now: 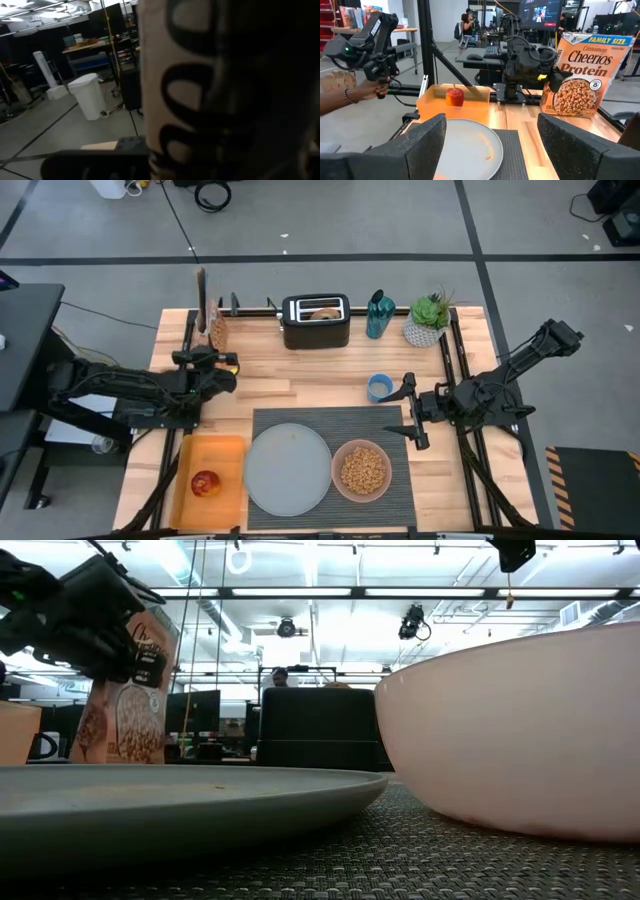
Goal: Arrange a breakfast setting
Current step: Pour the cereal from the cereal box into the pink bowl, then put the sliced bread on the gray plate
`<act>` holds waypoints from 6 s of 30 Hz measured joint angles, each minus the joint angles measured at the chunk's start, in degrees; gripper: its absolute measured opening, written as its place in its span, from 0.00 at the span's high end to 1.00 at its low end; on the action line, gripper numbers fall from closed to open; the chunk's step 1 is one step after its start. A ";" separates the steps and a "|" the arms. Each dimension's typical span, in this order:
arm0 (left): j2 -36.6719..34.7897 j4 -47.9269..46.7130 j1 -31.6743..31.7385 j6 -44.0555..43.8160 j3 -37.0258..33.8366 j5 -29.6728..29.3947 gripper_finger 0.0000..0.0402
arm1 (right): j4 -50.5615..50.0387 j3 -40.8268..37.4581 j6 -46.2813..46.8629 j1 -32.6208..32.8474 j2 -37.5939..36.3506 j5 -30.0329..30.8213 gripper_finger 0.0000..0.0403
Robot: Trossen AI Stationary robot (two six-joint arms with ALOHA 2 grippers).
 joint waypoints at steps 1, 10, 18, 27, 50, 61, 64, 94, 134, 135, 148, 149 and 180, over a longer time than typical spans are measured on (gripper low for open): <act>-0.06 0.12 0.43 0.73 0.00 -0.02 0.96 | 0.29 0.00 -0.28 0.00 0.09 0.00 0.20; 0.01 -0.16 6.57 0.15 0.04 1.77 0.96 | 1.07 0.00 -1.88 0.00 0.12 -0.04 0.20; 0.01 -0.15 11.42 -0.59 0.11 3.89 0.93 | 2.23 0.00 -4.48 -0.02 0.12 -0.09 0.20; 0.03 -0.32 13.44 1.25 0.08 6.80 0.68 | 3.65 0.00 -7.06 -0.30 0.12 -0.20 0.20; -17.77 33.67 7.25 51.63 0.26 9.79 0.31 | 4.53 0.00 -6.00 -2.19 0.12 -0.68 0.20; -20.99 73.58 -0.23 92.36 1.90 12.62 0.31 | 4.50 0.00 -5.85 -2.19 0.12 -0.35 0.20; -20.95 73.04 -3.60 97.48 5.60 12.84 0.31 | 4.50 0.00 -5.47 -2.27 0.12 -0.26 0.20; -0.50 -13.47 -50.87 34.34 50.48 39.08 0.44 | 2.85 0.00 -3.50 -2.27 0.09 -0.20 0.20; 26.96 -29.81 -56.83 -70.98 52.30 83.50 0.61 | 10.61 0.00 -14.48 -5.70 11.70 -3.23 0.21; 27.36 -29.19 -56.86 -72.16 52.30 84.01 0.61 | 10.71 0.00 -14.98 -5.73 11.70 -3.23 0.21; 30.26 -34.72 -56.55 -79.34 52.28 92.67 0.61 | 10.99 0.00 -18.83 -5.77 11.70 -3.26 0.22; 30.26 -34.72 -56.37 -78.79 52.28 92.63 0.61 | 11.00 0.00 -18.93 -5.79 11.70 -3.25 0.22; 23.33 -14.03 -39.46 17.77 38.51 50.41 0.61 | -27.33 35.56 -16.25 -46.28 32.36 -21.49 0.28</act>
